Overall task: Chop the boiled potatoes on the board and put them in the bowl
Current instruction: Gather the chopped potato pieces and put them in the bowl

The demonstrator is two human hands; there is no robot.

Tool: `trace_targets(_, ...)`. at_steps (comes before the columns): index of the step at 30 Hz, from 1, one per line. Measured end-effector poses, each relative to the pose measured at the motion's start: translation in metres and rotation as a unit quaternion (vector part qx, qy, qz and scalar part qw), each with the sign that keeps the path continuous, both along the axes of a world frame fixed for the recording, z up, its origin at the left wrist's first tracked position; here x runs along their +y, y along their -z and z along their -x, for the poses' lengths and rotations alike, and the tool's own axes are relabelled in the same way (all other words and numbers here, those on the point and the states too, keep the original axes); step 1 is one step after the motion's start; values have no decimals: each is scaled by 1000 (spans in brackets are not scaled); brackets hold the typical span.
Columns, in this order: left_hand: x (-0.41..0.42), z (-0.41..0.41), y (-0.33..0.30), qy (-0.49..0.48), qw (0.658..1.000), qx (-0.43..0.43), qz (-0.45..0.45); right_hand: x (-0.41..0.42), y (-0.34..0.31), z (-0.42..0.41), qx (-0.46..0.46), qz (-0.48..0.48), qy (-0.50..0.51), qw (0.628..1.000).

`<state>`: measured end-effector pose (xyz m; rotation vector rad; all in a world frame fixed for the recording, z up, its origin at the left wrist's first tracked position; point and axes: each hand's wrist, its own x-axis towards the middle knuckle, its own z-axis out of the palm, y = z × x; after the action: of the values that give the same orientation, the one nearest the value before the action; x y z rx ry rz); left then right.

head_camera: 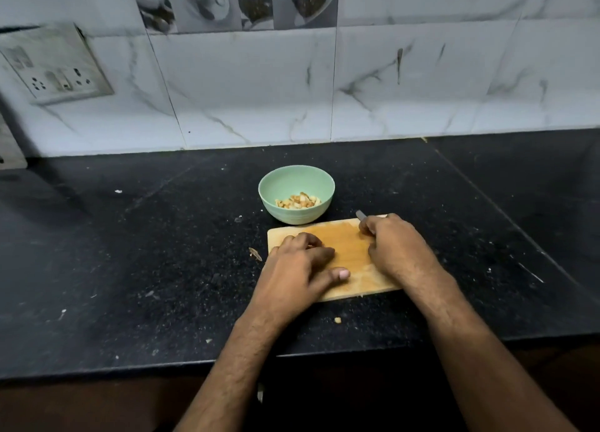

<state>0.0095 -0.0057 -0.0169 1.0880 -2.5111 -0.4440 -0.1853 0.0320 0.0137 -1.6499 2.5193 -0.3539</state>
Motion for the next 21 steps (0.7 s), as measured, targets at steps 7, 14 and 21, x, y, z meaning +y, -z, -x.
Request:
trace_targets(7, 1, 2, 13, 11, 995, -82, 59, 8, 18, 16, -13, 55, 42, 998)
trace_targets(14, -2, 1, 10, 16, 995, -87, 47, -2, 22, 18, -17, 81, 71, 994)
trace_targets(21, -3, 1, 9, 18, 995, -89, 45, -5, 20, 13, 12, 80, 100, 992)
